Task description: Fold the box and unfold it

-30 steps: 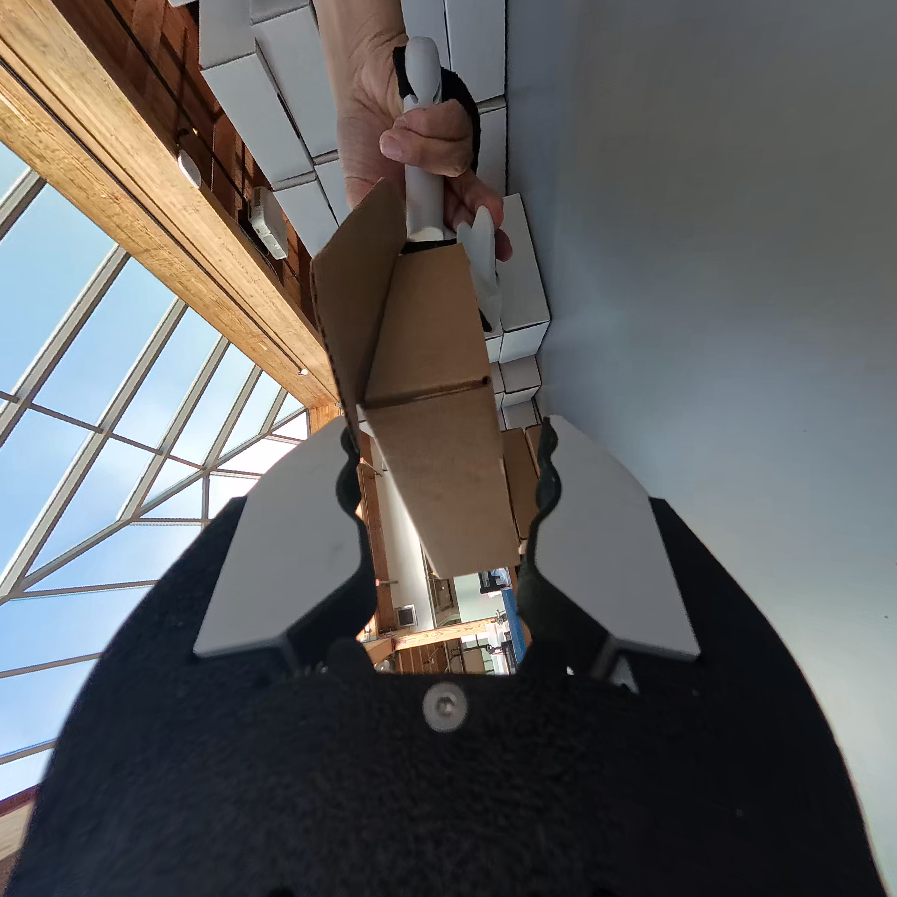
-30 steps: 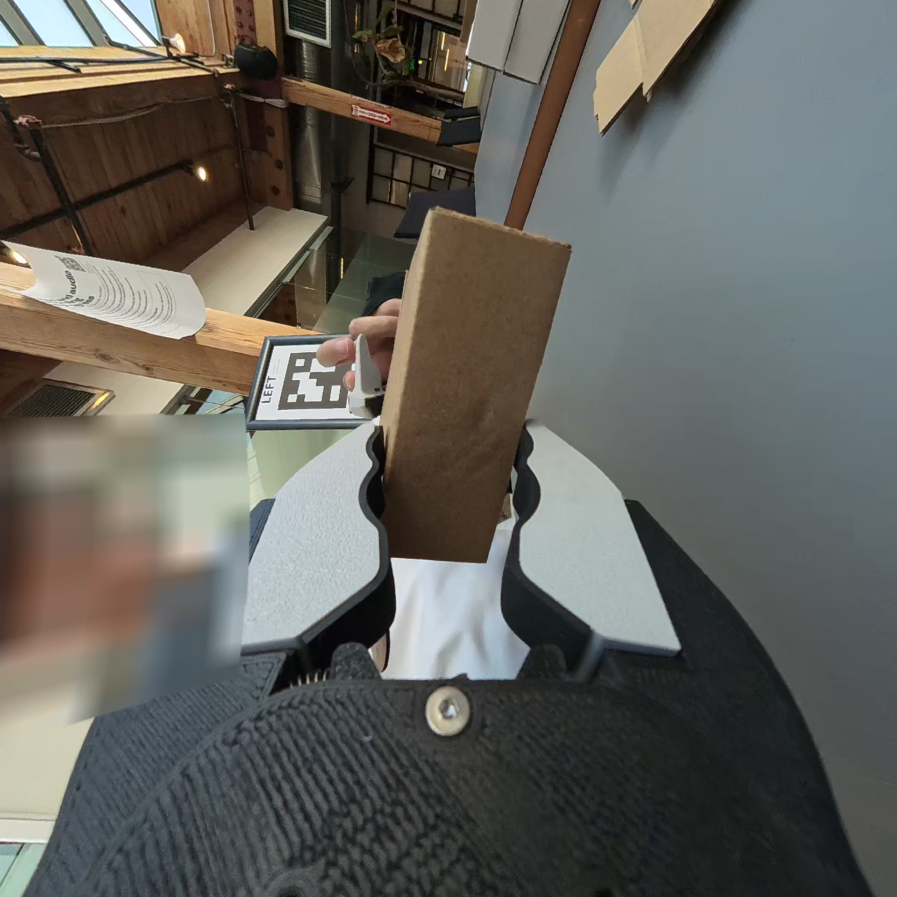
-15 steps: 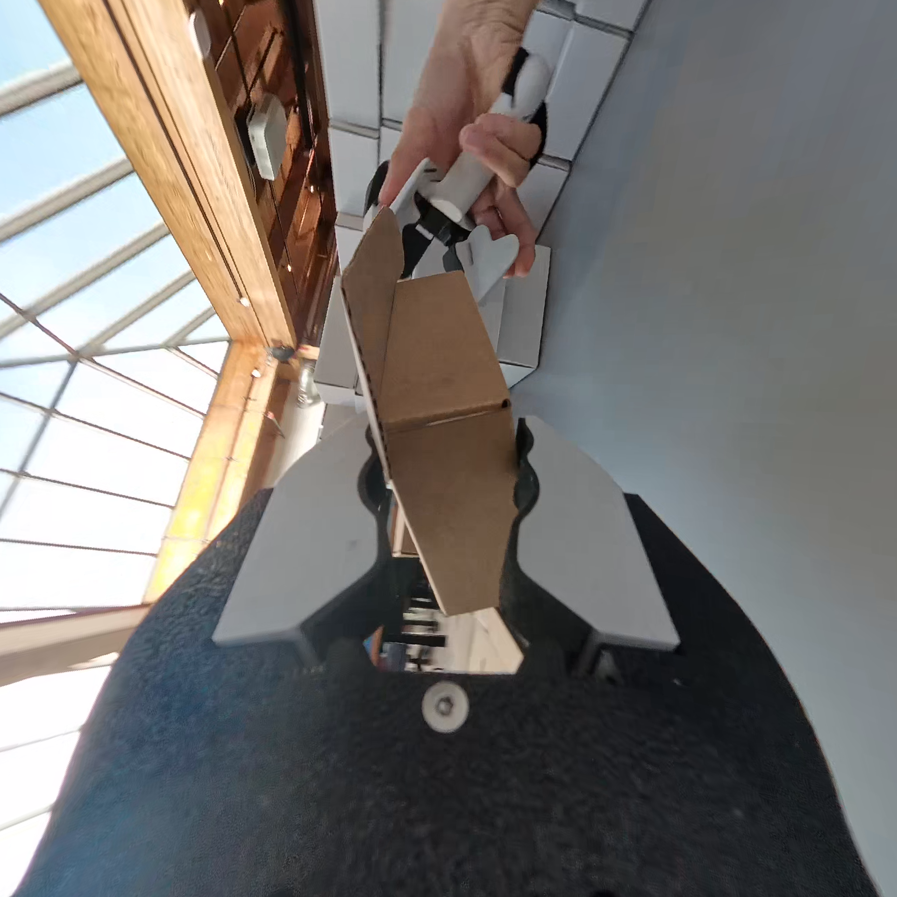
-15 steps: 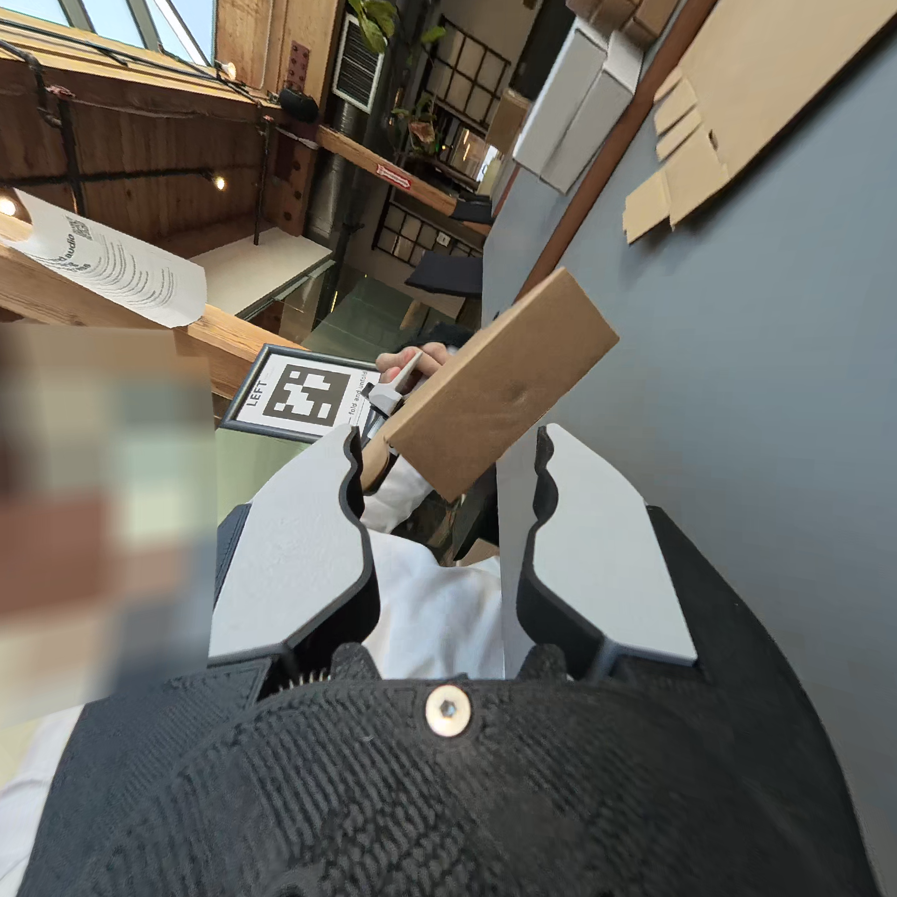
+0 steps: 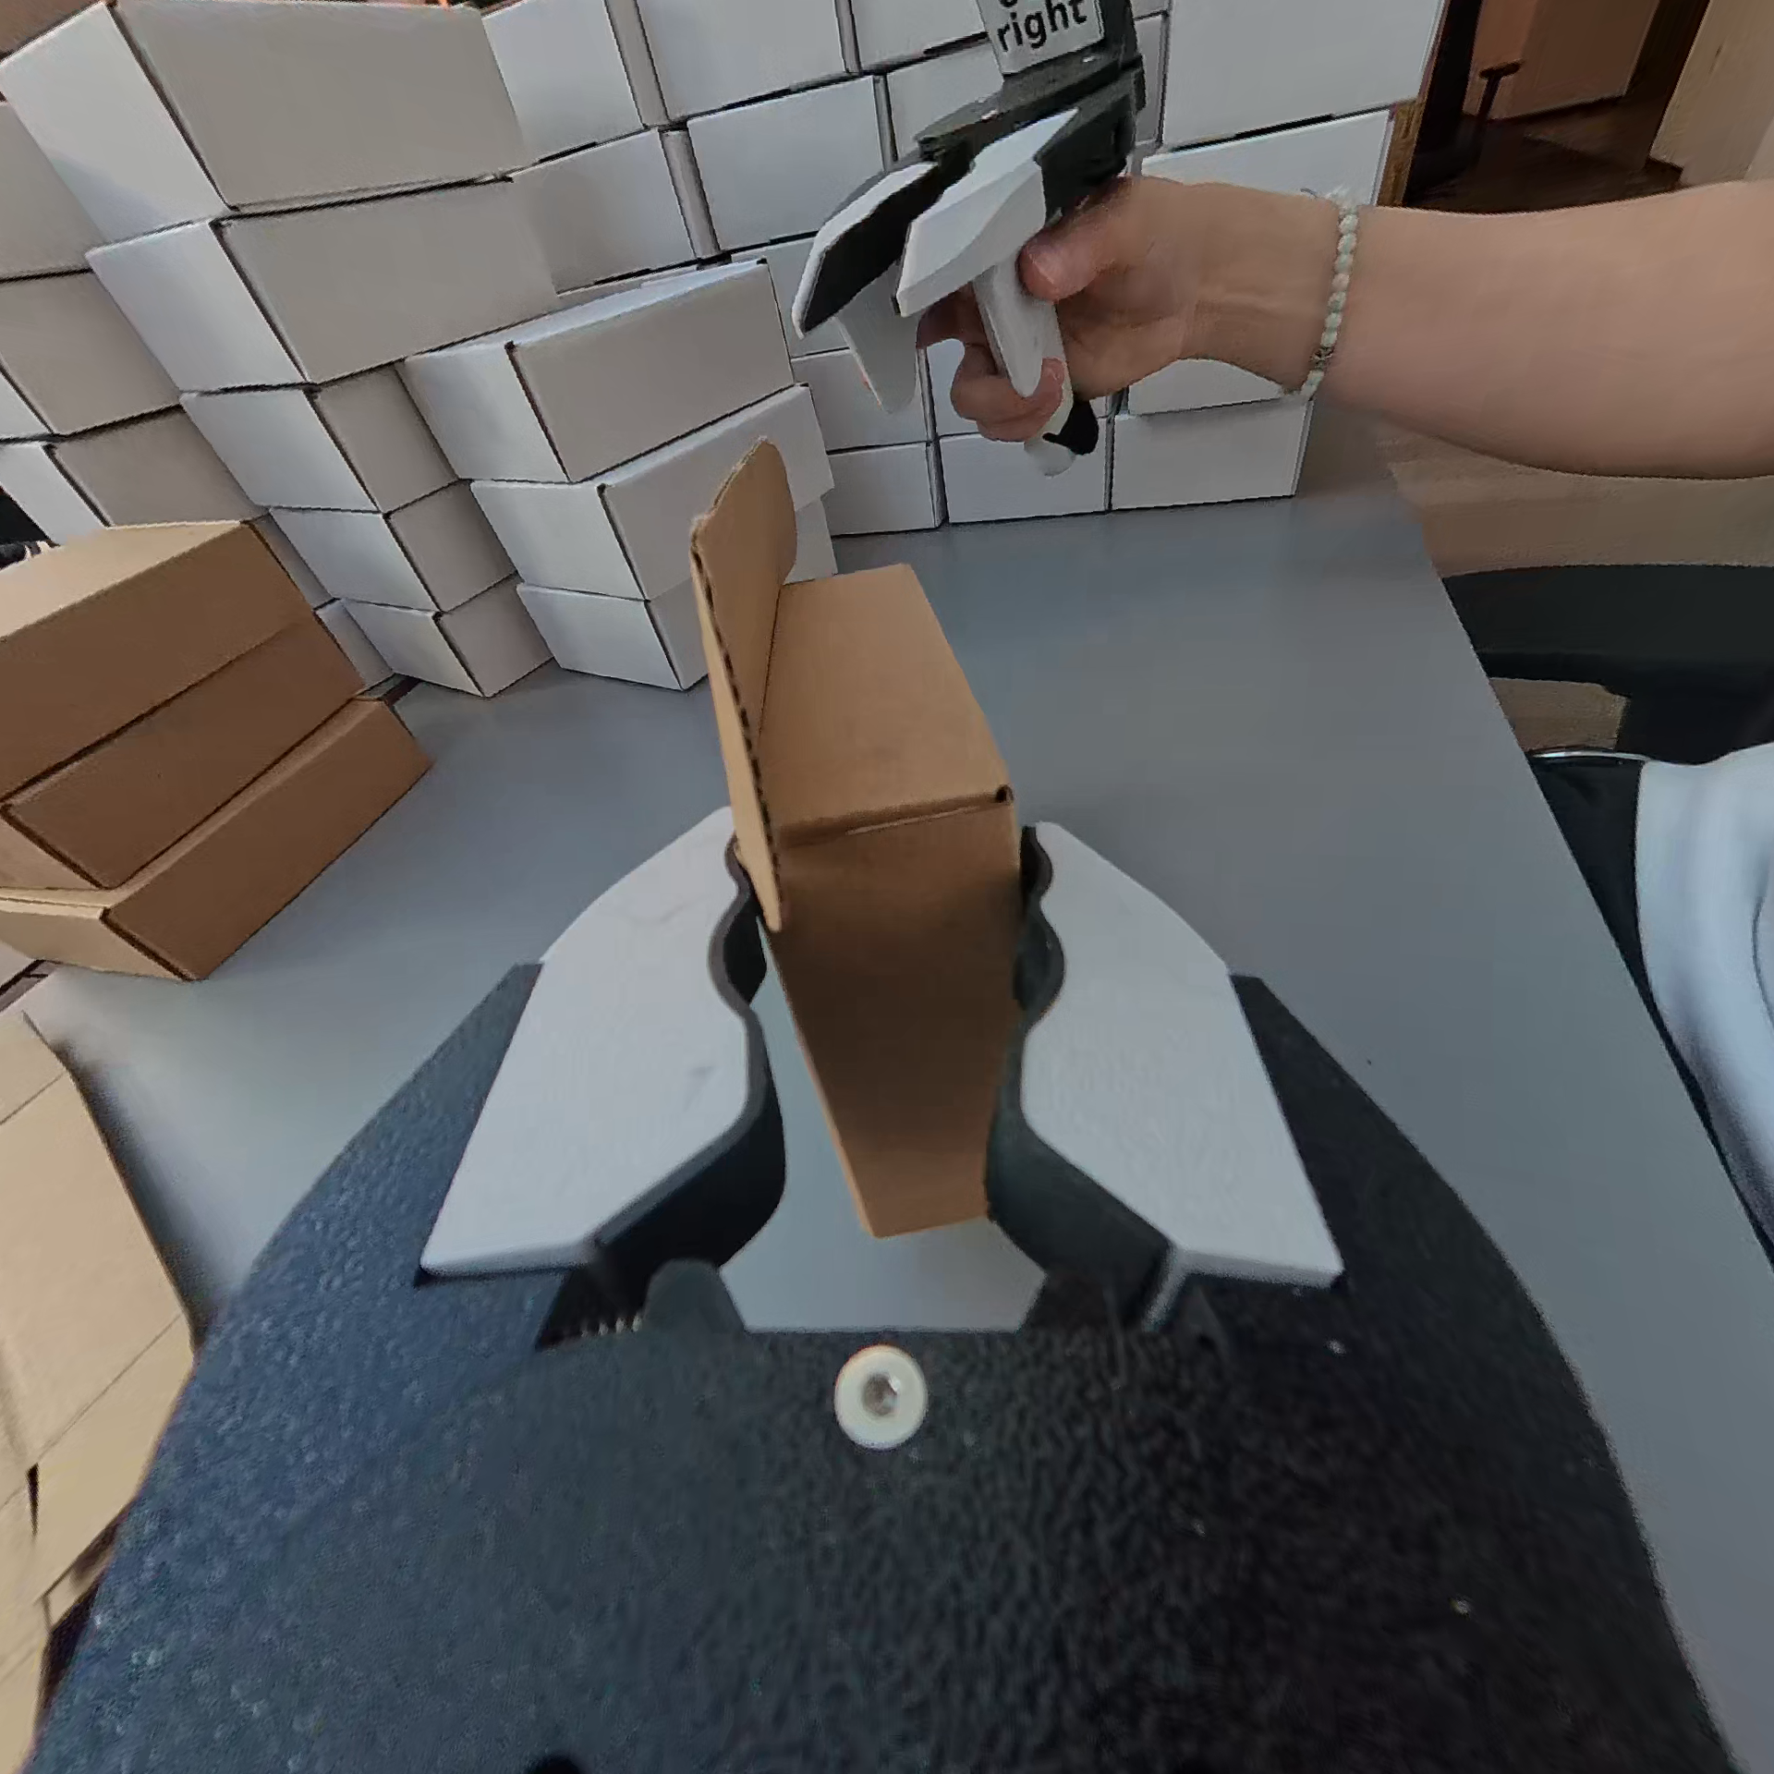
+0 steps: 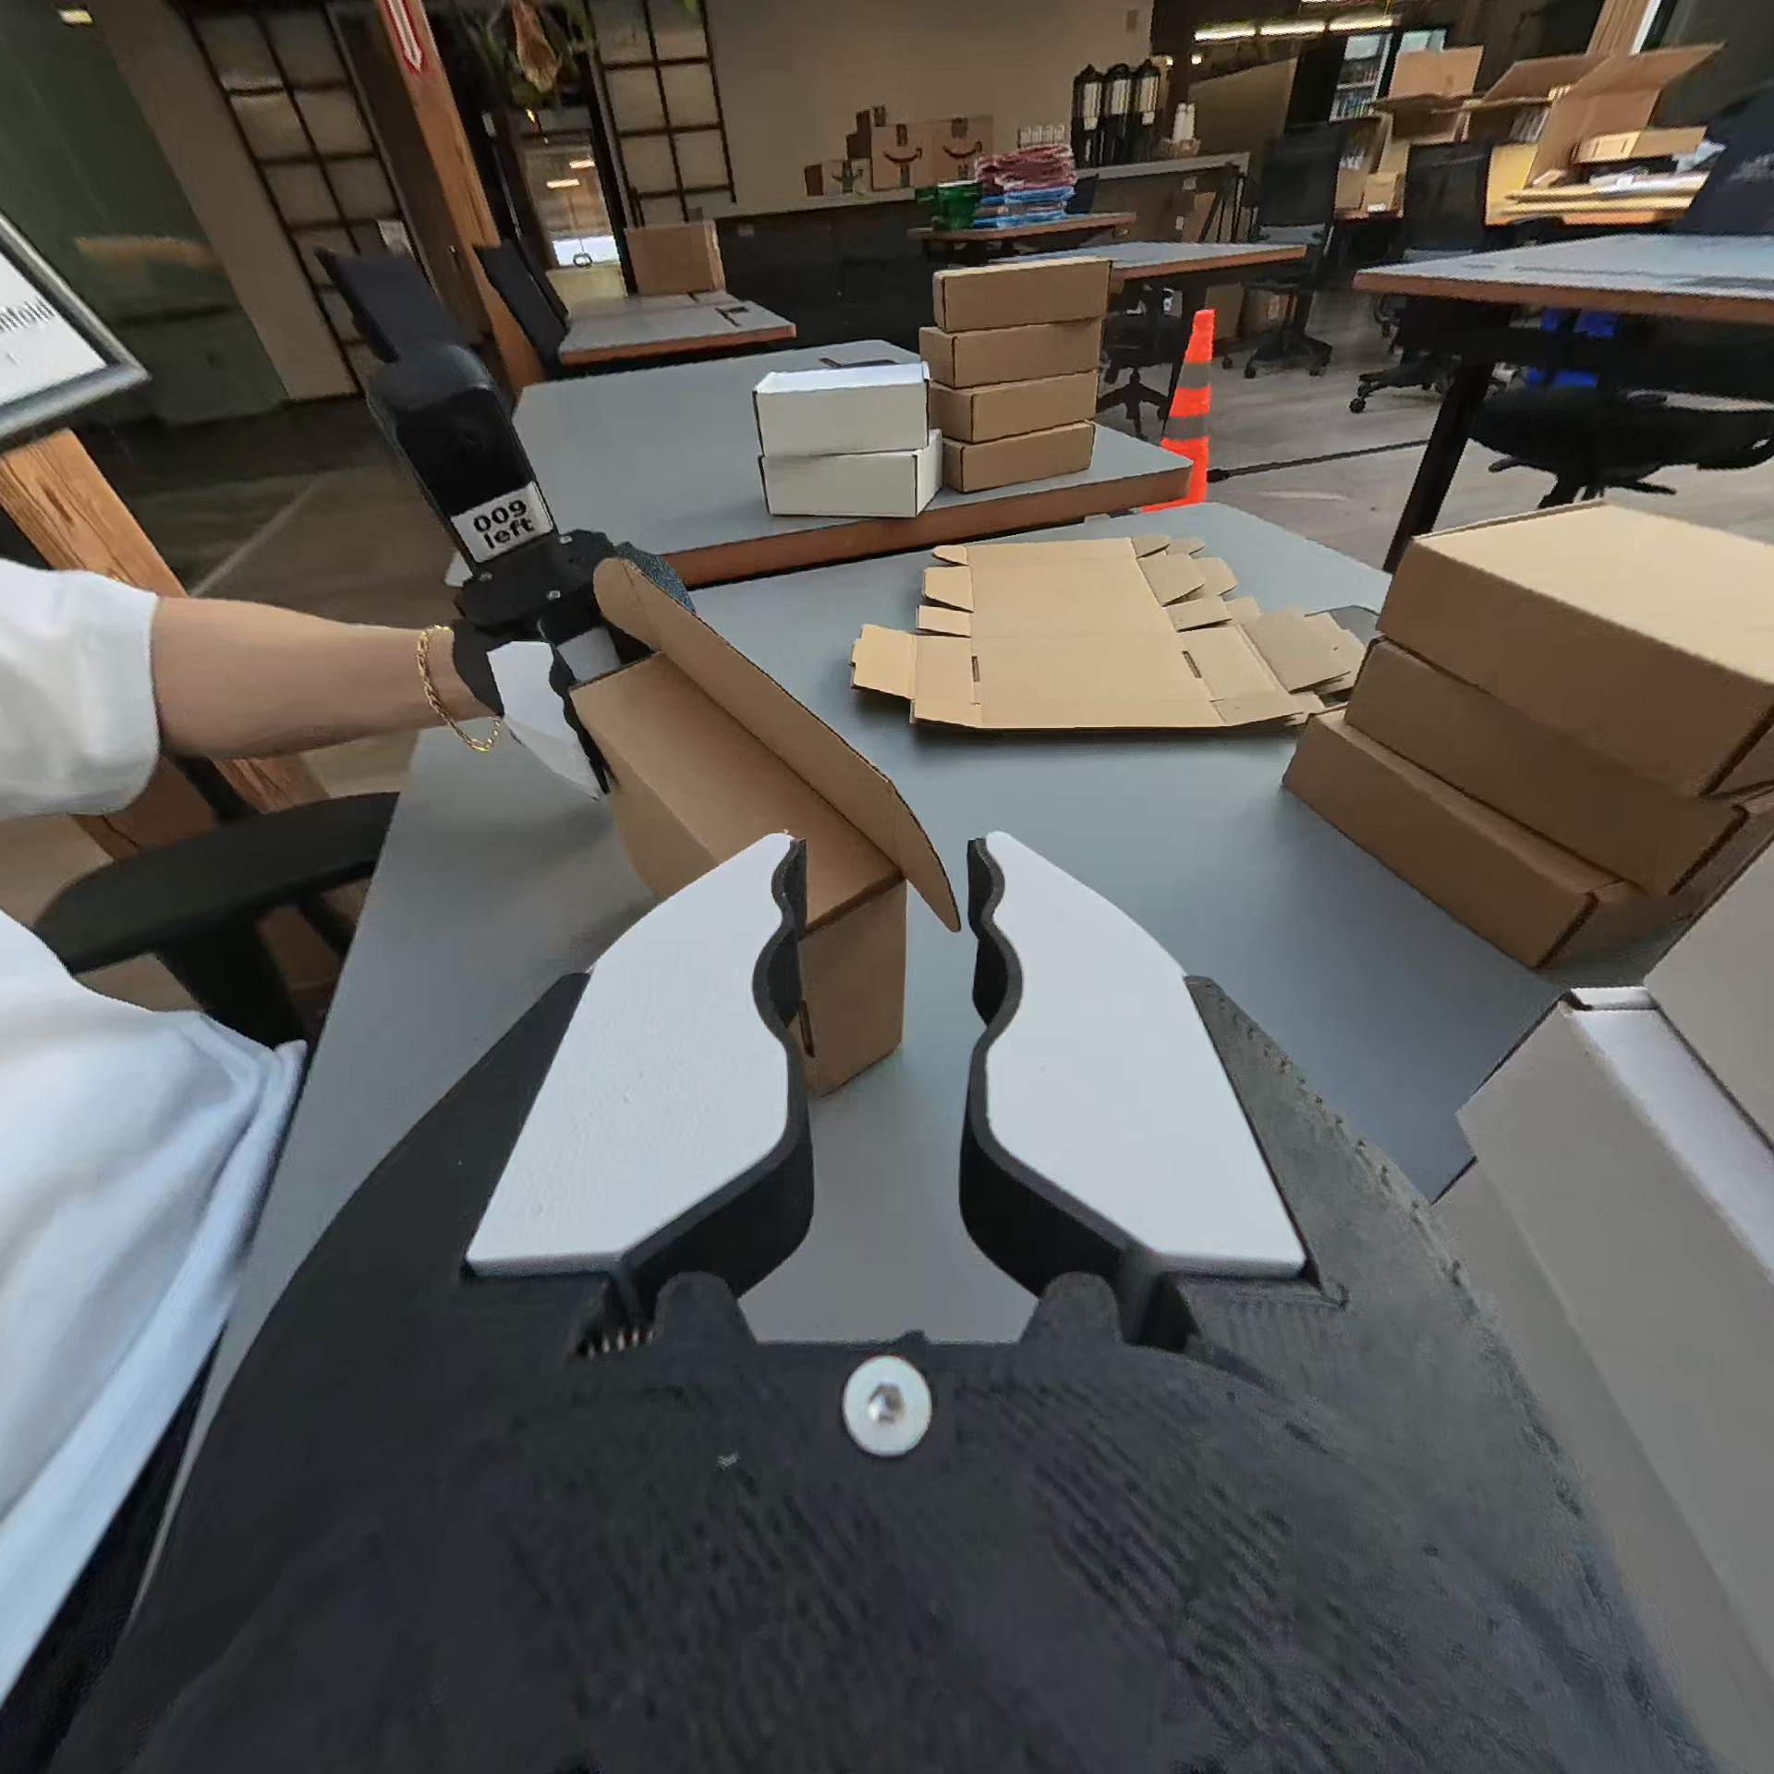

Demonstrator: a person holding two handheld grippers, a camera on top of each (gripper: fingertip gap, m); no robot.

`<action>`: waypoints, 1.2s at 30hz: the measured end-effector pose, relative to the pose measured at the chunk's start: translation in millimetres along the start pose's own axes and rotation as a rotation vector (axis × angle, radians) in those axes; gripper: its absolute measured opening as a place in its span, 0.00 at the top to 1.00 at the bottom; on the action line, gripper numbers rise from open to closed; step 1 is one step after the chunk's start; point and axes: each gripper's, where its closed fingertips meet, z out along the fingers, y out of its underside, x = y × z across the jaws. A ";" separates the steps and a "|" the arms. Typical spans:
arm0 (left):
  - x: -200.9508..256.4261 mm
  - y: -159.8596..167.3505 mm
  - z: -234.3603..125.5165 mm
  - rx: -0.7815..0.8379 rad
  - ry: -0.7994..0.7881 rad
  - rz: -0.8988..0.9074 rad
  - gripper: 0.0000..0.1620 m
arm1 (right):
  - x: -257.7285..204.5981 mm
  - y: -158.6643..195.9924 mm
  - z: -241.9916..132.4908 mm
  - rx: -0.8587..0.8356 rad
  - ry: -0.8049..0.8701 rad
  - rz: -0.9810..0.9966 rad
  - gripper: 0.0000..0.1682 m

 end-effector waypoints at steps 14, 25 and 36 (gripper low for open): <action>-6.4 28.5 -4.8 -0.199 0.006 -0.033 0.69 | 2.6 22.4 41.5 -0.017 -0.075 -0.139 0.95; -9.0 29.9 -5.4 -0.212 0.021 -0.045 0.69 | 1.3 27.8 43.0 -0.045 -0.077 -0.191 0.98; -17.8 34.5 -3.8 -0.348 -0.077 -0.103 0.70 | -1.1 28.4 50.6 -0.094 0.049 0.029 0.98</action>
